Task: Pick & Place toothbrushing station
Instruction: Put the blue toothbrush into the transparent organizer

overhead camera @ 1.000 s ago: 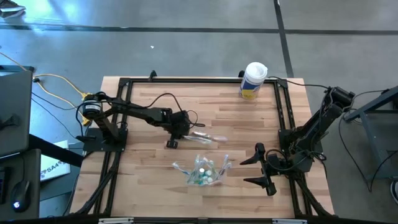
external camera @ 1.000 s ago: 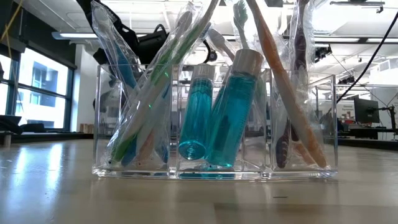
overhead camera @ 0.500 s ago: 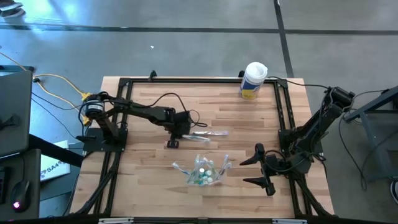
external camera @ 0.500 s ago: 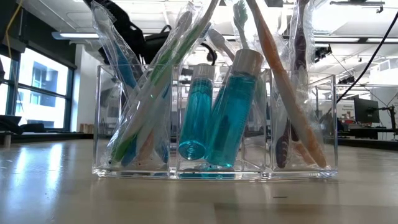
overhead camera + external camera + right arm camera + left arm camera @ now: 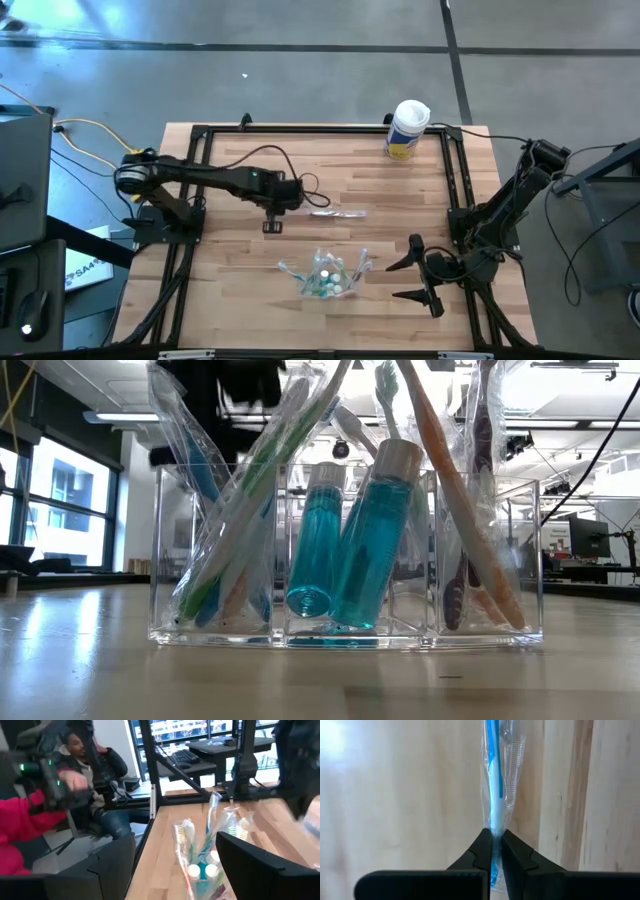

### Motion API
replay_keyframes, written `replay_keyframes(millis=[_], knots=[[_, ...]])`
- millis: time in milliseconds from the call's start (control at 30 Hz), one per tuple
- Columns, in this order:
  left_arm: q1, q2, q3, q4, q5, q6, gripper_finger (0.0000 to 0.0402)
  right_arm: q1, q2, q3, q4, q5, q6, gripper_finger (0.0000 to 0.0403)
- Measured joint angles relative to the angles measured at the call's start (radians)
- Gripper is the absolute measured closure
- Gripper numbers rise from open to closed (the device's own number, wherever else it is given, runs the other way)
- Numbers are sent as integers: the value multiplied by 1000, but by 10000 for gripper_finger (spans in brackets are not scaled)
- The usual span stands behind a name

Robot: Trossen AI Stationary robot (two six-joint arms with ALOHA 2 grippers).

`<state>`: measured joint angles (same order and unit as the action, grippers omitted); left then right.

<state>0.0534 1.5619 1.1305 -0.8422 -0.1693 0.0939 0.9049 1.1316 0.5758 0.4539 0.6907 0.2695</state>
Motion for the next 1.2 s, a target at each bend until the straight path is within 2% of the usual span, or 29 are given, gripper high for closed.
replay_keyframes(millis=[133, 333, 533, 667, 833, 1033, 1200], knots=[[-51, -74, 80, -91, -136, -87, 386, 11, 0, 0, -4, -16, -1, 133], [-169, -126, 201, -269, -394, -270, 387, 20, 0, 0, -4, -16, -12, 133], [-332, -134, 273, -250, -566, -426, 387, 20, 0, 0, -3, -15, -78, 133], [-441, -135, 294, -221, -768, -519, 387, 17, 0, 0, -1, -13, -136, 133], [-590, -129, 296, -17, -962, -541, 387, 17, 0, 0, 28, -12, -242, 133], [-729, -51, 296, 312, -1050, -414, 387, 17, 0, 0, 104, -13, -356, 133], [-799, 55, 296, 671, -1075, -225, 387, 16, 0, 0, 201, -20, -448, 133]])
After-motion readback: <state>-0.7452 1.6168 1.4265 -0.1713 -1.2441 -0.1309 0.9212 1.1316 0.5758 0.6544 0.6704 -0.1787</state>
